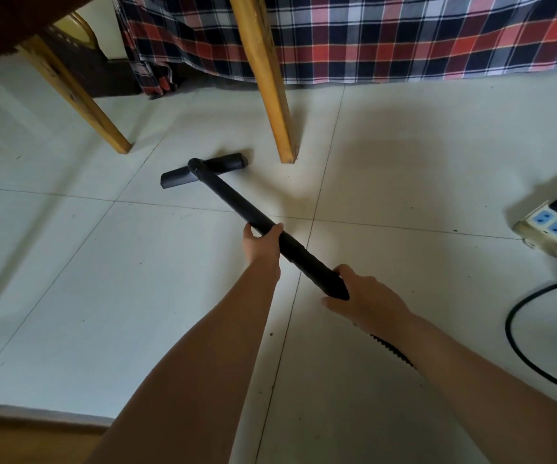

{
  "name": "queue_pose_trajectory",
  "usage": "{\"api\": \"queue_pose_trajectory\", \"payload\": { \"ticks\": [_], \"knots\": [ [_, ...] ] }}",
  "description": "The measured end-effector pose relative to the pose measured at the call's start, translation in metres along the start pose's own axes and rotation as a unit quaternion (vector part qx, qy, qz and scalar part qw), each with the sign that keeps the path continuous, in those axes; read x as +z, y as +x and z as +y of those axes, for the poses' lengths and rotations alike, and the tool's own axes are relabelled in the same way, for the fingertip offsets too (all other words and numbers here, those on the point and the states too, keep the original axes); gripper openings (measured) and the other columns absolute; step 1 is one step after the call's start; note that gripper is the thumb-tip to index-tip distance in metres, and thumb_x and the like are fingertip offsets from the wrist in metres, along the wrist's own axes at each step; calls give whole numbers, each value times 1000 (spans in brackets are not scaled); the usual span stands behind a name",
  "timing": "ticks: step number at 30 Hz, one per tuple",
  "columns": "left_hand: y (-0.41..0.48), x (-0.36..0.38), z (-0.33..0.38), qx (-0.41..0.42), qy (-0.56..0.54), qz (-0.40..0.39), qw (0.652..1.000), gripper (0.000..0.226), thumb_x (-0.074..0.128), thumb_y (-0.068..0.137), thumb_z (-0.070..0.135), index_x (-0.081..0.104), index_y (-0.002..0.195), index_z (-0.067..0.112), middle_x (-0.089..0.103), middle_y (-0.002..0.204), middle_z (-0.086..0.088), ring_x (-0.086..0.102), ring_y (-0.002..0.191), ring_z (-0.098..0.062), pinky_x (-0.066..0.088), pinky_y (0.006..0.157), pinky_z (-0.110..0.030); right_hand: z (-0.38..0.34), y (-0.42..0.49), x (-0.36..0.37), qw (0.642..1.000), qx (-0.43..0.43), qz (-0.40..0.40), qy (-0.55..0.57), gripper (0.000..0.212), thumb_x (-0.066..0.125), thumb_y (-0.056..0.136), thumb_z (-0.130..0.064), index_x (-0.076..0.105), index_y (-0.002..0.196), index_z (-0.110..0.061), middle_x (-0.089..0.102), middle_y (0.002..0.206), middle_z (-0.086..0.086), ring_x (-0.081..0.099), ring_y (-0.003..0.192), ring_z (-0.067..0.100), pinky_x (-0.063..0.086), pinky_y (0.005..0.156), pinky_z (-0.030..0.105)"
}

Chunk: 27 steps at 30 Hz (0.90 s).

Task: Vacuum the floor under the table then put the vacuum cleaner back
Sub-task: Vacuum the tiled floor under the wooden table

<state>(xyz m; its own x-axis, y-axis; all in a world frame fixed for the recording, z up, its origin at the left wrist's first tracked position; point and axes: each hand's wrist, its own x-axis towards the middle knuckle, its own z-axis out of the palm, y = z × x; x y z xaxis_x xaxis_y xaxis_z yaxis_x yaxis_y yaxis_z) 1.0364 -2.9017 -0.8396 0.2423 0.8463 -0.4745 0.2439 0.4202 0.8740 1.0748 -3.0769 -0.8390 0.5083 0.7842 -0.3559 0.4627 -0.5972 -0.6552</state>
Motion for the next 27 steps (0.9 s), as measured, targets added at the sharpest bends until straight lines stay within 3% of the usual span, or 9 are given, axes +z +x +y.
{"api": "queue_pose_trajectory", "payload": {
  "ticks": [8, 16, 21, 24, 27],
  "knots": [
    [-57, 7, -27, 16, 11, 26, 999, 68, 67, 85, 12, 32, 143, 15, 56, 125, -9, 59, 108, -25, 49, 98, -41, 29, -52, -17, 999, -4, -34, -38, 40, 52, 91, -41, 40, 122, -18, 61, 99, 5, 57, 71, 21, 49, 67, 31],
    [-121, 5, -52, -2, 7, 68, 998, 66, 69, 84, 19, 35, 141, 15, 58, 125, -9, 61, 109, -27, 48, 98, -41, 48, -111, -39, 995, -44, -70, -54, 37, 53, 90, -38, 43, 118, -18, 62, 96, 5, 56, 71, 20, 46, 65, 29],
    [-163, -7, -53, -40, 28, 88, 995, 67, 68, 86, 22, 32, 142, 16, 57, 107, -7, 58, 78, -19, 51, 76, -35, 49, -142, -49, 990, -62, -109, -64, 32, 53, 90, -35, 43, 114, -16, 60, 89, 5, 53, 65, 19, 44, 60, 29],
    [-182, -19, -53, -57, 28, 97, 993, 70, 69, 85, 23, 31, 143, 16, 59, 118, -11, 59, 92, -25, 50, 81, -36, 50, -156, -49, 987, -78, -122, -67, 30, 52, 88, -36, 44, 109, -16, 57, 83, 3, 53, 64, 19, 40, 55, 29],
    [-198, -25, -58, -71, 3, 121, 990, 68, 69, 85, 21, 33, 142, 17, 59, 123, -13, 60, 91, -26, 49, 79, -36, 49, -168, -50, 983, -79, -145, -79, 27, 51, 87, -31, 44, 108, -16, 59, 88, 6, 55, 70, 23, 40, 60, 30]
  ]
}}
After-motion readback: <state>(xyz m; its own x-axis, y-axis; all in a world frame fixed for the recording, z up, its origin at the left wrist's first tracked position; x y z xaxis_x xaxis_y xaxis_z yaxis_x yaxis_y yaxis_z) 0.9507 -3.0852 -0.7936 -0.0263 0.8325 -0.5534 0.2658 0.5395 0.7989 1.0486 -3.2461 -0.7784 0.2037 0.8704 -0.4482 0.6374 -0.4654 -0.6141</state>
